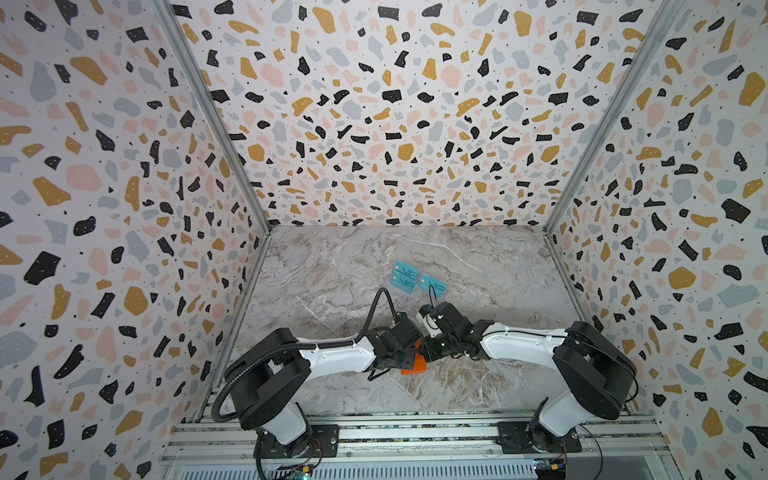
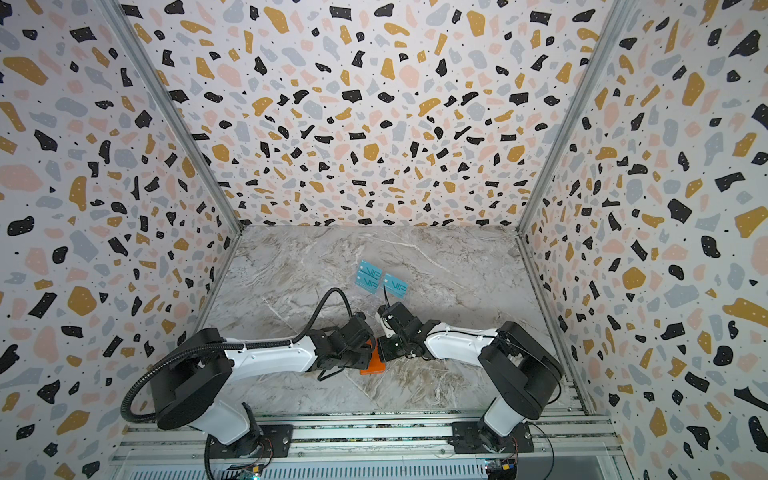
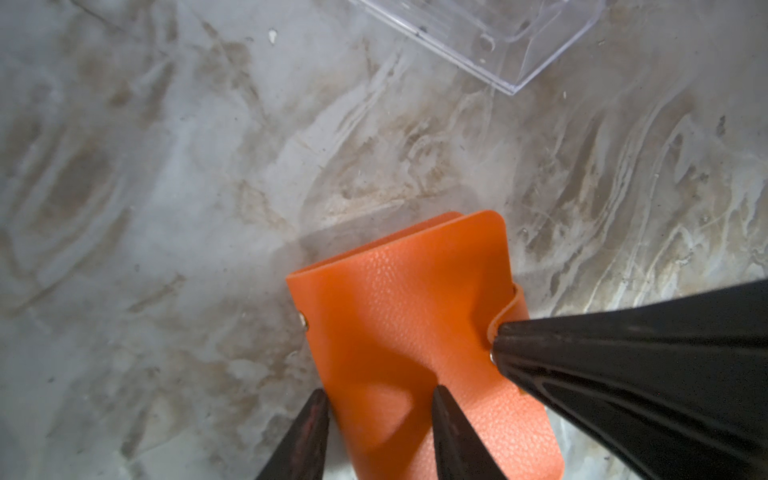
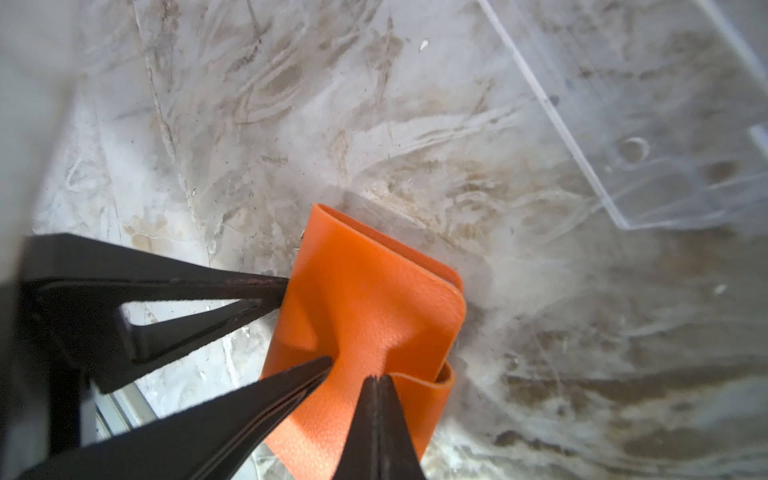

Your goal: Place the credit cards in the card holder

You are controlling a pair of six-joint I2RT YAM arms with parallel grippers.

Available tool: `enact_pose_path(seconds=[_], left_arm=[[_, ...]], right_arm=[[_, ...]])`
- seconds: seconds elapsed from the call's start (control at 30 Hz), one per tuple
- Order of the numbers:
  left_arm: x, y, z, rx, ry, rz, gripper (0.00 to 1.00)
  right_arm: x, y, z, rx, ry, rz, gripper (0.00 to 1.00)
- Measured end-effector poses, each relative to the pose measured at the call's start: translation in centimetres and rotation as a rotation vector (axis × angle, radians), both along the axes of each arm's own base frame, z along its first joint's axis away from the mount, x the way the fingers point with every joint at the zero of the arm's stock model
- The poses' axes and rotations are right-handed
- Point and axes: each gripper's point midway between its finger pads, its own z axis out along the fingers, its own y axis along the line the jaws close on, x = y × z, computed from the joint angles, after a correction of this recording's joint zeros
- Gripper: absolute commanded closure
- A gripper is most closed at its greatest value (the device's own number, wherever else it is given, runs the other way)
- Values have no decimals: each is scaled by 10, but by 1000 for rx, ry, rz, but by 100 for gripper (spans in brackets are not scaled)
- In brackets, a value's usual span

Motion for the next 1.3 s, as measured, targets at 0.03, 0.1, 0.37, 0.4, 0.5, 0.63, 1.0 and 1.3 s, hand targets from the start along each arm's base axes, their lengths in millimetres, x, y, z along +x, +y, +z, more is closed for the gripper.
enact_pose_path(seconds=[0.03, 0.1, 0.37, 0.4, 0.5, 0.63, 1.0, 1.3], left_arm=[[0, 0, 0, 0, 0, 0, 57], [0, 0, 0, 0, 0, 0, 57], [0, 0, 0, -2, 2, -1, 57], [0, 0, 0, -2, 2, -1, 57], [-1, 0, 0, -2, 2, -1, 57], [-1, 0, 0, -2, 2, -2, 57], [-1, 0, 0, -5, 3, -3, 57], [-1, -1, 0, -5, 3, -3, 57]], right_arm=[[0, 0, 0, -2, -1, -1, 100], [-2, -1, -2, -8, -1, 0, 100], [-4, 1, -4, -15, -13, 2, 100], [-4, 1, -4, -15, -14, 2, 100], [-4, 1, -4, -17, -16, -1, 100], [-4, 0, -4, -15, -18, -4, 100], [-2, -4, -5, 53, -3, -11, 100], [-5, -5, -5, 120, -13, -17, 100]])
